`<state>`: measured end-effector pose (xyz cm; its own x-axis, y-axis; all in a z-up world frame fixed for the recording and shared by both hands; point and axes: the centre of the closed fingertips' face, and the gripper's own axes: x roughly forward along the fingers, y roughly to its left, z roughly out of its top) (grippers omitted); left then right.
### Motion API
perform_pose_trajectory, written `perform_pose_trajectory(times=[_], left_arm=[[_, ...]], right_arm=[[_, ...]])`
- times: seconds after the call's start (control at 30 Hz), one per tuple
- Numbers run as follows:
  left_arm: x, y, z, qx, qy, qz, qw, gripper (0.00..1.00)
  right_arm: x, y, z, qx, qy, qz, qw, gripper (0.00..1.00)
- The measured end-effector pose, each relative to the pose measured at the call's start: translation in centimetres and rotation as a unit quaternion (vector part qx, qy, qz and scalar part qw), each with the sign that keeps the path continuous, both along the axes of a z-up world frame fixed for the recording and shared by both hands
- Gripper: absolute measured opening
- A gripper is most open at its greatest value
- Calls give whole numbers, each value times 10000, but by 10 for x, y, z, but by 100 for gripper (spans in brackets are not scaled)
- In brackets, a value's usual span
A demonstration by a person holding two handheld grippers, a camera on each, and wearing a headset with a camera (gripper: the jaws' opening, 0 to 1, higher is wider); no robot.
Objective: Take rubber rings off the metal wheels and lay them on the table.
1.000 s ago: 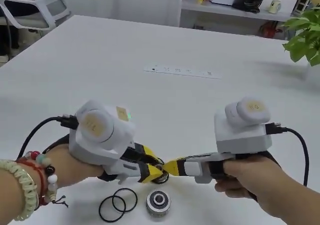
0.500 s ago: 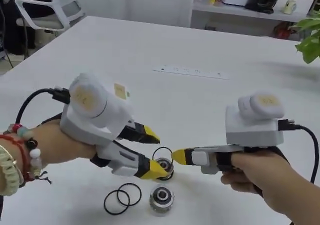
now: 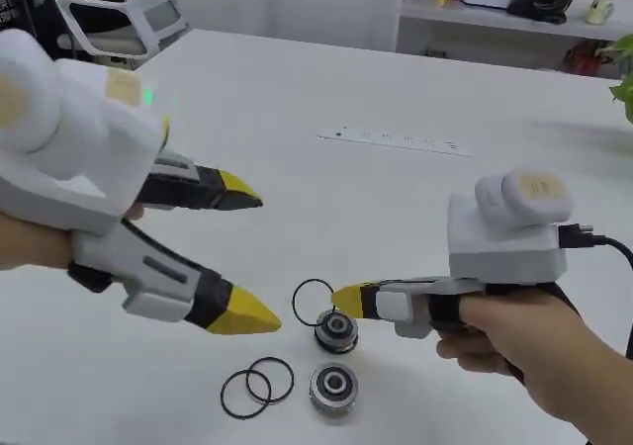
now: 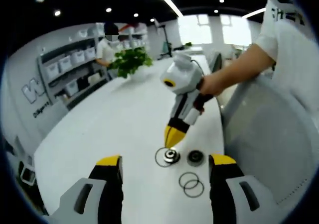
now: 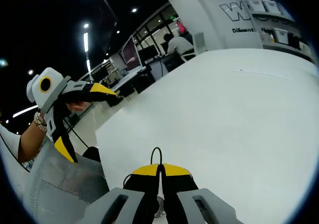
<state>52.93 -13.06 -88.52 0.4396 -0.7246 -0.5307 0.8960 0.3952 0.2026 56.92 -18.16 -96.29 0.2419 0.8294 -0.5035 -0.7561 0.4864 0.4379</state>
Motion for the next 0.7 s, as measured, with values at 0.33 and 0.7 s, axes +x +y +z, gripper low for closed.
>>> perform_pose_trajectory(times=[0.33, 0.7], left_arm=[[-24, 38, 2, -131, 87, 564, 9983, 76], [-50, 61, -13, -474, 405, 1139, 9915, 89]], right_arm=[[-12, 15, 8, 213, 102, 207, 9995, 0], [-35, 32, -1, 234, 324, 617, 9973, 0]])
